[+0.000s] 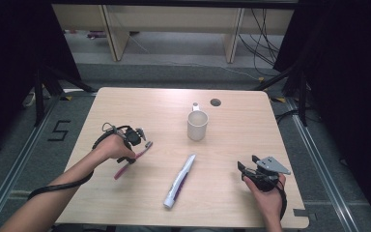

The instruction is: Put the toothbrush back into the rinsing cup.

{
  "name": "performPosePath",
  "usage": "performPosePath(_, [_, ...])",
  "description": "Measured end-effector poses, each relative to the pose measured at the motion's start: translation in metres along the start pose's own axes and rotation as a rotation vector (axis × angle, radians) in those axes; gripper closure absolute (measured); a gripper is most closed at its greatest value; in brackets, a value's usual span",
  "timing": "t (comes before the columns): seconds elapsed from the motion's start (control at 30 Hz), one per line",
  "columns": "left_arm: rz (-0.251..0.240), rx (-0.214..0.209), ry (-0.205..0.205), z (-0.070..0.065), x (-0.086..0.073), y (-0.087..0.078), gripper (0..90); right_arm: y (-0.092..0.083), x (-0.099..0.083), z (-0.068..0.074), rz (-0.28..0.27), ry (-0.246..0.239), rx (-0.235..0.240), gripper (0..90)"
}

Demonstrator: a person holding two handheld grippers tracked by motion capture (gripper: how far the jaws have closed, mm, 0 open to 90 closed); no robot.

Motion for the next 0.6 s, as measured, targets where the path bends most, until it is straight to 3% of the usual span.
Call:
performPosePath(0.37, [0.003,0.001,-0.021,0.002,0.006,0.007,64.9,0.000,0.000,0.000,0.000,-0.004,0.001,36.2])
performPosePath(0.4, [-0.011,0.003,-0.037,0.001,0.007,0.008,65.1,0.000,0.000,0.000,0.000,-0.001,-0.001,36.2])
performPosePath(0.6, [-0.006,0.012,-0.036,0.002,0.011,0.010,66.3,0.000,0.000,0.000,0.000,-0.002,-0.002,36.2])
Point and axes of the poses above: each handheld gripper's, and its own axes: y roughly forward along the jaws, x roughly out of its top, z roughly to its left, the point moved 3 cm from there along y, roughly forward along the jaws, and after that the axes turned 1 degree about z, right-handed, at the moved point
